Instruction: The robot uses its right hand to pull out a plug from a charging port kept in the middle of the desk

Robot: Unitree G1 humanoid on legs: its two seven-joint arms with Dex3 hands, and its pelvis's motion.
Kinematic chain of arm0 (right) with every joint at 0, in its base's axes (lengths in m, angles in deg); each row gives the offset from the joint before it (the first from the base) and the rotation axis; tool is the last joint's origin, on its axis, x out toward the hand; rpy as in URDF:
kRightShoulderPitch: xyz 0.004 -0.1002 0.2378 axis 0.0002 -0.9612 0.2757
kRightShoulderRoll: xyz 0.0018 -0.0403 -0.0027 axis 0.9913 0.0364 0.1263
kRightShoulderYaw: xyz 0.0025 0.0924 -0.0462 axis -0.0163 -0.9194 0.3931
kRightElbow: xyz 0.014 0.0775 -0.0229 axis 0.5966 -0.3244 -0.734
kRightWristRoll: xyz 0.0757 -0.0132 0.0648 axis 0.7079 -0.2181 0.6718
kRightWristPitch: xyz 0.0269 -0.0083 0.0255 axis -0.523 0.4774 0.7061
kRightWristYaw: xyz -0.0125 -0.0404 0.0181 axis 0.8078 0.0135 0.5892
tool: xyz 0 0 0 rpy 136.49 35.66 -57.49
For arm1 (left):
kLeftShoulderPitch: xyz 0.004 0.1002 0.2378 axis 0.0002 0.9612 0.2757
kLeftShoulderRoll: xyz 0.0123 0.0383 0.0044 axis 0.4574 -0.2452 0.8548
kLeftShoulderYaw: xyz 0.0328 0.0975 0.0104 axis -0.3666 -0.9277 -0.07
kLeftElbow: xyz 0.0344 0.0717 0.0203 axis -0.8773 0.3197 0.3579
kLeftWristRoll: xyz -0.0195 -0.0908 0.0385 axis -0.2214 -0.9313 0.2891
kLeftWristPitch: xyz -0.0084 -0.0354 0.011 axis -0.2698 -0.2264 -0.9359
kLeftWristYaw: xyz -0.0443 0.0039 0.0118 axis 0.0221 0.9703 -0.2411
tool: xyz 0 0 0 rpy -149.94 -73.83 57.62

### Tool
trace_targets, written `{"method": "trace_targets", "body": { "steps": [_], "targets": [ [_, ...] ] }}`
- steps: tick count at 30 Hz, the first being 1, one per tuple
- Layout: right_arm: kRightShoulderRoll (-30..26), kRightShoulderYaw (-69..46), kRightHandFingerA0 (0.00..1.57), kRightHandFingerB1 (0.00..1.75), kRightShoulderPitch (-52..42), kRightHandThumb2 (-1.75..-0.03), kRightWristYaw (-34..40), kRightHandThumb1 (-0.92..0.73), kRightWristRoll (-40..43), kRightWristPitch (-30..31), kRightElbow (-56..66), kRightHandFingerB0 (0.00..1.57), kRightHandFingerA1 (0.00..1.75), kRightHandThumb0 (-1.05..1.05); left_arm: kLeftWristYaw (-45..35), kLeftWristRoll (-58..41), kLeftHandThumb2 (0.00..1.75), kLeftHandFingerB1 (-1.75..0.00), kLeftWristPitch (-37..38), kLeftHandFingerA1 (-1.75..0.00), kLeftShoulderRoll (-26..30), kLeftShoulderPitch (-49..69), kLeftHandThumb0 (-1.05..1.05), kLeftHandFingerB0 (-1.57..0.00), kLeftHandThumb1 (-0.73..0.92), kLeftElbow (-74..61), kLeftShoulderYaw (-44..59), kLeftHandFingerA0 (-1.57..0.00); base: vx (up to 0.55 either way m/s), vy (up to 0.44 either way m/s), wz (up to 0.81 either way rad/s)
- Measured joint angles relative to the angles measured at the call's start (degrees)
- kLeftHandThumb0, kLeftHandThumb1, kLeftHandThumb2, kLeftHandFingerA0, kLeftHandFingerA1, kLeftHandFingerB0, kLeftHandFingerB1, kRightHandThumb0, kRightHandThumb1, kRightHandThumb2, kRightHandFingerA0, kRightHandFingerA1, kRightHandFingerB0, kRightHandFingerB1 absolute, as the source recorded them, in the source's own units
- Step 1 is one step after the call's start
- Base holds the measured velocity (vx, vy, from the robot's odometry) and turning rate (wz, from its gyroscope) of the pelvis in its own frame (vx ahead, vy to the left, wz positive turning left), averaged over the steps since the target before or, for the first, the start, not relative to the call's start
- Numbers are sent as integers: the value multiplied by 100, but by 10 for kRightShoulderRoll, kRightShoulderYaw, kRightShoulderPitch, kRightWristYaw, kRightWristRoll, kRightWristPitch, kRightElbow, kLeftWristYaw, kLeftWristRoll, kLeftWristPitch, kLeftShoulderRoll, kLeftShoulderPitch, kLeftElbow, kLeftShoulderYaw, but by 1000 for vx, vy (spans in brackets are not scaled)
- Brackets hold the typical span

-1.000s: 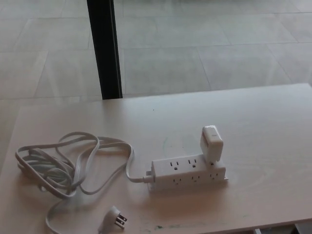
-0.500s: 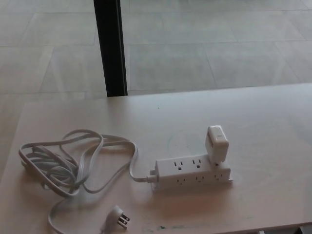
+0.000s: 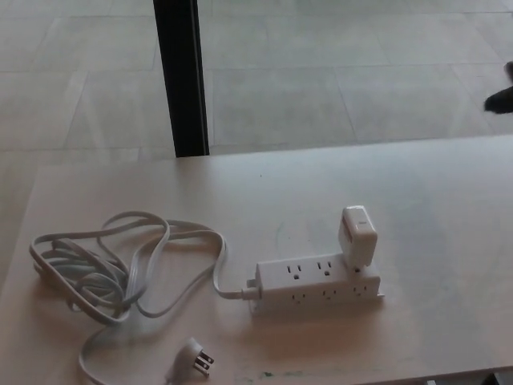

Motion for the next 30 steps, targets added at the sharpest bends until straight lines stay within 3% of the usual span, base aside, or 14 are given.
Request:
{"method": "trace_targets", "body": {
  "steps": [1,2,4,5,7,8,10,13,17,21,25,26,29,30],
  "targets": [
    [2,18,92,33,3,-58,-5,-57,-4,6,-1,39,117,-71,0,-1,57,-66,-2,-77,1,-2,-92,-66,59,0,0,-71,0,0,0],
    [3,37,98,46,8,-85,-11,-46,-8,13,-2,31,132,-71,0,-3,59,-65,-4,-78,2,-4,-90,-62,61,-1,0,-68,0,0,0],
    [4,67,95,35,15,-57,-20,-54,-18,19,-5,42,109,-67,-1,-5,59,-65,-7,-77,4,-5,-91,-60,62,-3,0,-67,0,0,0],
    [4,94,97,47,16,-83,-27,-43,-29,22,-7,34,115,-68,-3,-7,60,-65,-8,-77,5,-4,-91,-58,63,-5,0,-64,0,0,0],
    [4,128,92,36,13,-58,-35,-53,-46,24,-8,40,132,-66,-6,-8,60,-65,-9,-76,6,-2,-92,-59,62,-8,-1,-67,0,0,0],
    [4,138,91,45,11,-85,-38,-44,-52,24,-8,28,128,-73,-7,-8,60,-65,-8,-76,7,-2,-92,-58,63,-9,-2,-66,0,0,0],
    [4,156,107,49,5,-87,-43,-48,-65,24,-10,36,147,-83,-8,-8,59,-64,-9,-73,7,0,-94,-65,61,-11,-3,-75,0,0,0],
    [-1,188,93,36,-6,-58,-50,-55,-90,17,-26,38,136,-74,-6,-8,60,-65,-9,-78,7,-1,-92,-61,62,-11,-5,-68,0,0,0],
    [-12,228,98,47,-7,-86,-56,-46,-121,5,-56,29,130,-74,-8,-8,60,-65,-9,-78,7,-2,-91,-61,63,-11,-5,-69,0,0,0],
    [-20,256,104,47,-6,-88,-64,-47,-153,-9,-73,28,139,-74,-10,-10,60,-65,-9,-78,7,-3,-91,-61,62,-11,-3,-68,0,0,0],
    [-22,270,98,44,-5,-87,-72,-45,-181,-19,-78,22,126,-72,-10,-11,61,-65,-9,-77,8,-4,-93,-63,59,-11,-4,-71,0,0,0],
    [-22,275,98,35,-5,-64,-74,-52,-190,-22,-78,29,142,-73,-10,-11,60,-65,-9,-77,9,-5,-92,-63,63,-11,-4,-71,0,0,0],
    [-22,284,98,31,-5,-58,-77,-58,-208,-33,-78,28,129,-70,-10,-12,60,-66,-9,-78,10,-6,-92,-61,63,-10,-4,-69,0,0,0],
    [-22,288,106,42,-5,-82,-78,-45,-215,-35,-78,18,128,-71,-11,-14,60,-66,-9,-78,10,-6,-94,-63,60,-9,-4,-71,0,0,0]
  ]
}}
